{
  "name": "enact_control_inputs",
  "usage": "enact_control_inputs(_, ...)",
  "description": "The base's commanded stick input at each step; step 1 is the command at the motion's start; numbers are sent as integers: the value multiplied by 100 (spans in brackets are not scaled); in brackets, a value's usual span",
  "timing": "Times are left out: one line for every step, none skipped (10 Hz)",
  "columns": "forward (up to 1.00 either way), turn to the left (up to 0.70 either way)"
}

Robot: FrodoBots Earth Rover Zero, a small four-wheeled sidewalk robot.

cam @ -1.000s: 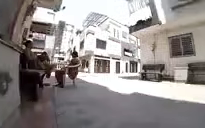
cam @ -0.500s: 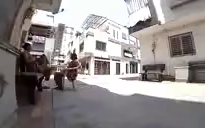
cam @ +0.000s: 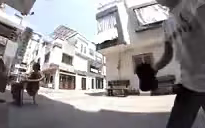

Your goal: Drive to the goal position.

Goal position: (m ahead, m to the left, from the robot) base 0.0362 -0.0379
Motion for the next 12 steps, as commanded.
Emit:
enact_control_inputs(70, 0)
enact_control_inputs(70, 0)
enact_control_inputs(70, 0)
enact_control_inputs(70, 0)
enact_control_inputs(70, 0)
enact_control_inputs(70, 0)
enact_control_inputs(3, 0)
enact_control_inputs(0, 0)
enact_control_inputs(0, 0)
enact_control_inputs(0, 0)
enact_control_inputs(0, 0)
enact_control_inputs(0, 0)
